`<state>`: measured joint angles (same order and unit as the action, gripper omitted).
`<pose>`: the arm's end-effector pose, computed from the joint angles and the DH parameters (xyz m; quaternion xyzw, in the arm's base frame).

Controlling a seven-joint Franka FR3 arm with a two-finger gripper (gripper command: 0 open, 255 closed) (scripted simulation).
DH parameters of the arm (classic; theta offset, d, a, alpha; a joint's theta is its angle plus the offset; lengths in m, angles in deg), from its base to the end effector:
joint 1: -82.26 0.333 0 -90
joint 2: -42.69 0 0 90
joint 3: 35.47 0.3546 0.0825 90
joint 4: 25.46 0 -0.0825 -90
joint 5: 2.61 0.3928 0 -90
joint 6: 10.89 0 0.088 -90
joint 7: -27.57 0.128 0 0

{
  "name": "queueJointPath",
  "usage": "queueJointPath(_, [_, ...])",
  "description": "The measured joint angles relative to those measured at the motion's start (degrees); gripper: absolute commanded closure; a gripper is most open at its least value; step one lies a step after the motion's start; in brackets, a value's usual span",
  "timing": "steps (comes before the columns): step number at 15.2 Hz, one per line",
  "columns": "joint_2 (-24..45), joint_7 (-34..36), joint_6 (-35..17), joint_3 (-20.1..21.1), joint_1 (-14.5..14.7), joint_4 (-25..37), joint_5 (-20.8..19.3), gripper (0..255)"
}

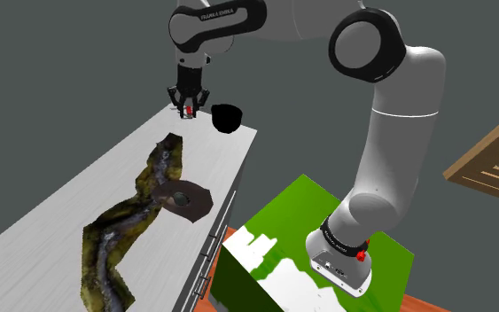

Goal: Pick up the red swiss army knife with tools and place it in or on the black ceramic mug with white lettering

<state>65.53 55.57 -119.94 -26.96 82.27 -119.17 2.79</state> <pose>0.6654 0.0973 0.3910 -0.9770 0.1901 0.0830 0.0489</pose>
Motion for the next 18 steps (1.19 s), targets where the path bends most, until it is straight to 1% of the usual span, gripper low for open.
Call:
queueJointPath(6, [-1.31,0.46,3.87,0.08,-0.01,2.58,0.05,255])
queueJointPath(18, [-2.34,1.33,12.77,0.16,-0.07,10.51,0.02,255])
